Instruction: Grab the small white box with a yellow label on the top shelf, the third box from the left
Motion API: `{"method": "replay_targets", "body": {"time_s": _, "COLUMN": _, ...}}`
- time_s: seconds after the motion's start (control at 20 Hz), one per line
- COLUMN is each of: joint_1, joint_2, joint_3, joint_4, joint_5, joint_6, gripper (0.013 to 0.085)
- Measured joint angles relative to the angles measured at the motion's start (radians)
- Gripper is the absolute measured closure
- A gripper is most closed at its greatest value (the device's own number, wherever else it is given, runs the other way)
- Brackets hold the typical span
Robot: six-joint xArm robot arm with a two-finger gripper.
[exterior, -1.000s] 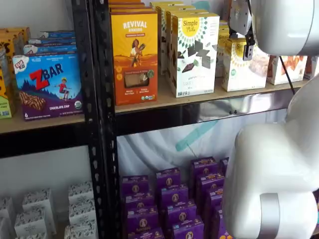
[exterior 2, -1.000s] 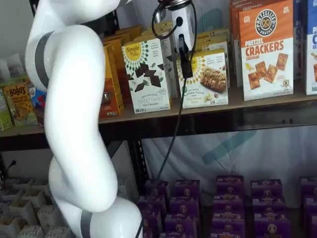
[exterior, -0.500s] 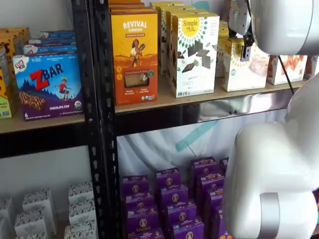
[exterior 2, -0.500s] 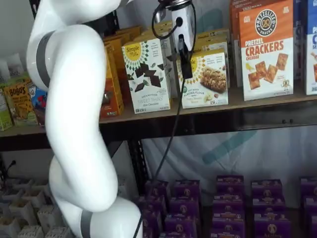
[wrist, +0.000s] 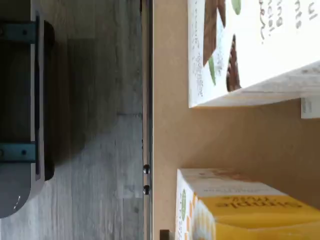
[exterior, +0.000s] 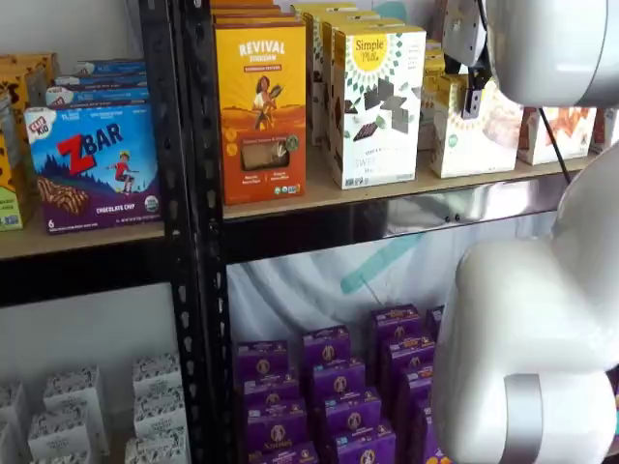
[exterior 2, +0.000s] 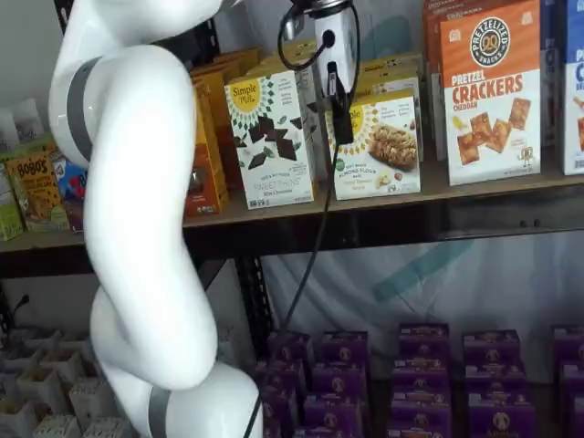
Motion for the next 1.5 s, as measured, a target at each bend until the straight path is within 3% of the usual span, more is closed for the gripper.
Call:
{"method": "replay_targets", "body": {"time_s": 0.15, "joint_1": 0.000, "joint_2": -0.001, "joint_3": -0.001, "joint_4": 0.000, "joint_5": 0.003, "joint_6": 0.000, "gripper": 0.0530}}
{"method": "replay_targets", "body": {"time_s": 0.35, "joint_1": -0.001, "joint_2": -0.002, "joint_3": -0.002, "joint_4": -0.002, "joint_5": 0.007, "joint_6": -0.001, "gripper": 0.0530}}
{"method": "replay_targets", "body": {"time_s": 0.65, "joint_1": -0.003, "joint_2": -0.008, "joint_3": 0.002, "joint_4": 0.000, "joint_5": 0.007, "joint_6": -0.003, "gripper": 0.0650}}
{"method": "replay_targets", "body": {"time_s": 0.95, "joint_1": -0.006, "joint_2": -0.011, "joint_3": 0.002, "joint_4": 0.000, "joint_5": 0.012, "joint_6": -0.006, "gripper": 0.0650}}
{"method": "replay_targets", "body": {"time_s": 1.0, "joint_1": -0.007, "joint_2": -0.011, "joint_3": 0.001, "joint_4": 0.001, "joint_5": 0.013, "joint_6": -0.007, "gripper": 0.0690}}
{"method": "replay_targets", "body": {"time_s": 1.5, "joint_1": -0.005, "joint_2": -0.006, "joint_3": -0.028, "joint_4": 0.002, "joint_5": 0.060, "joint_6": -0.003, "gripper": 0.0690}}
